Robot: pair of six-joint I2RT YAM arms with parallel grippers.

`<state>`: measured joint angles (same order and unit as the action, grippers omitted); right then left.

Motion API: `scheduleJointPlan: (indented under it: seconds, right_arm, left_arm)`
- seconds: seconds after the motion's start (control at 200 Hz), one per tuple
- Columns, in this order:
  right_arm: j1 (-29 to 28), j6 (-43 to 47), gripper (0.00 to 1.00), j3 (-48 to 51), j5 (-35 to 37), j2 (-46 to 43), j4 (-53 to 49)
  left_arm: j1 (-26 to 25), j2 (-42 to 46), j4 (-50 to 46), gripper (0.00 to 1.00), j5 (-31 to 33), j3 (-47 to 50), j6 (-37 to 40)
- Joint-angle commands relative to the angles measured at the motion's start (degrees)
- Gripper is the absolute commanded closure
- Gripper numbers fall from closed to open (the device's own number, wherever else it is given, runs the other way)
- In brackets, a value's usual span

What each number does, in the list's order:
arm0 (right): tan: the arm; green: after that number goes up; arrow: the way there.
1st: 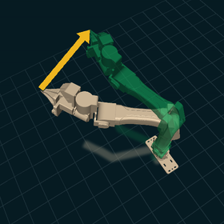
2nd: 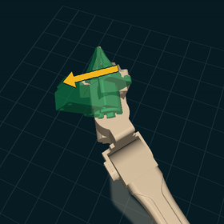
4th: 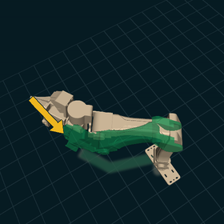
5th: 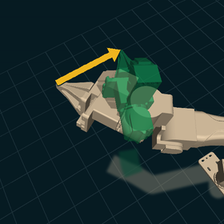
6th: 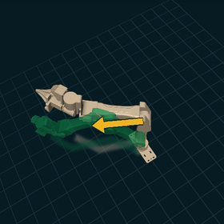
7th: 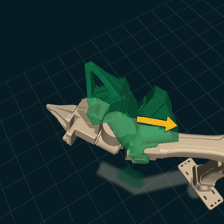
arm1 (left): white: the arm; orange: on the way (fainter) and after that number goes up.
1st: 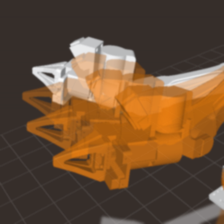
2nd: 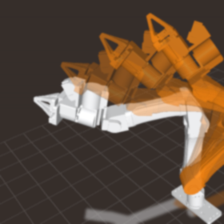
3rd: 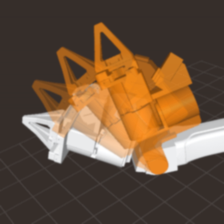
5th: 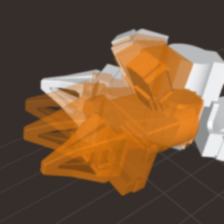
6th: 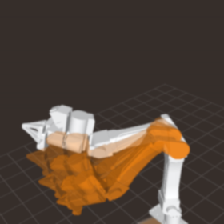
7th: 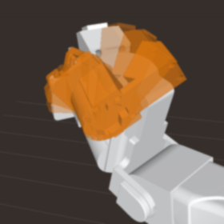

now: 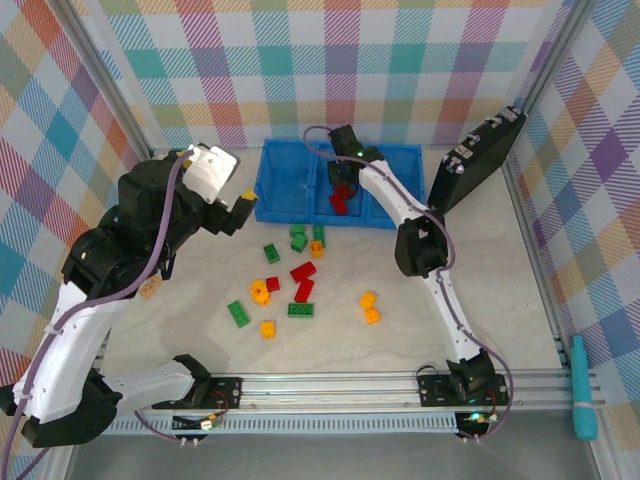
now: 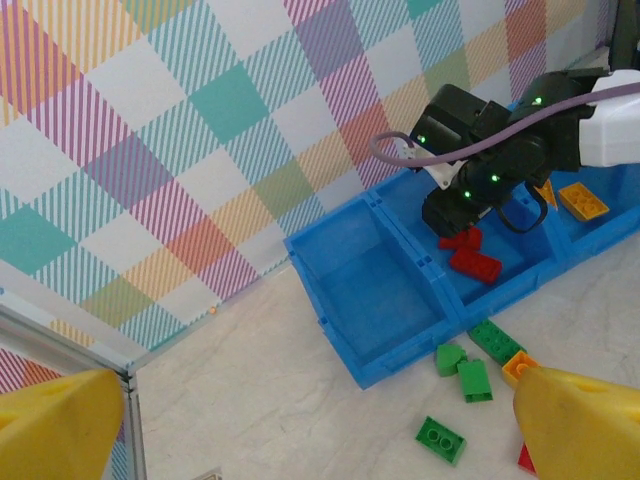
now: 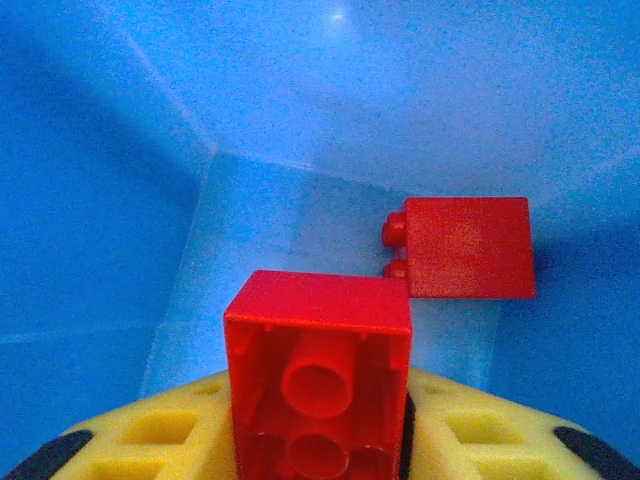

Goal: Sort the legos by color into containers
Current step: Place the lego in the container.

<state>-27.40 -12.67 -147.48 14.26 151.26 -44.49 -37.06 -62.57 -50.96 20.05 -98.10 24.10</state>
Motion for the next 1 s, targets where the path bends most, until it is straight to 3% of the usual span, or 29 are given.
scheduleJointPlan:
  seconds: [0.0, 0.32, 0.465, 0.57, 0.755, 0.99]
  right_arm:
    - [-0.28, -1.08, 0.57, 0.29, -2.12, 1.25, -0.32]
    - [-0.72, -0.25, 0.49, 4.0, -3.35, -4.55, 1.91]
    - [-1.24, 1.45, 0.45, 8.05, -7.37, -11.99, 2.41]
    - [-1.72, 2.4, 0.38, 16.88, -11.24, -21.46, 5.4]
    - [-3.25, -1.09, 0.31, 36.19, -8.6, -40.49, 5.15]
    - [-8.07, -17.48, 0.22, 76.25, -3.65, -67.67, 9.13]
  left_arm:
    - [-0.56, -0.02, 1.06, 0.0, 1.14, 0.19, 0.97]
    - [-0.56, 0.16, 0.8, 0.0, 0.87, -0.15, 0.95]
    - [-0.56, 0.25, 0.35, 0.0, 0.3, -0.89, 0.62]
    - [-0.56, 0.36, -0.15, 0.0, -0.67, -1.29, 0.21]
    - [-0.54, 0.98, -0.79, 0.0, -0.79, -2.02, -0.62]
    - [-0.55, 0.39, -1.09, 0.0, -1.4, -2.79, -0.94]
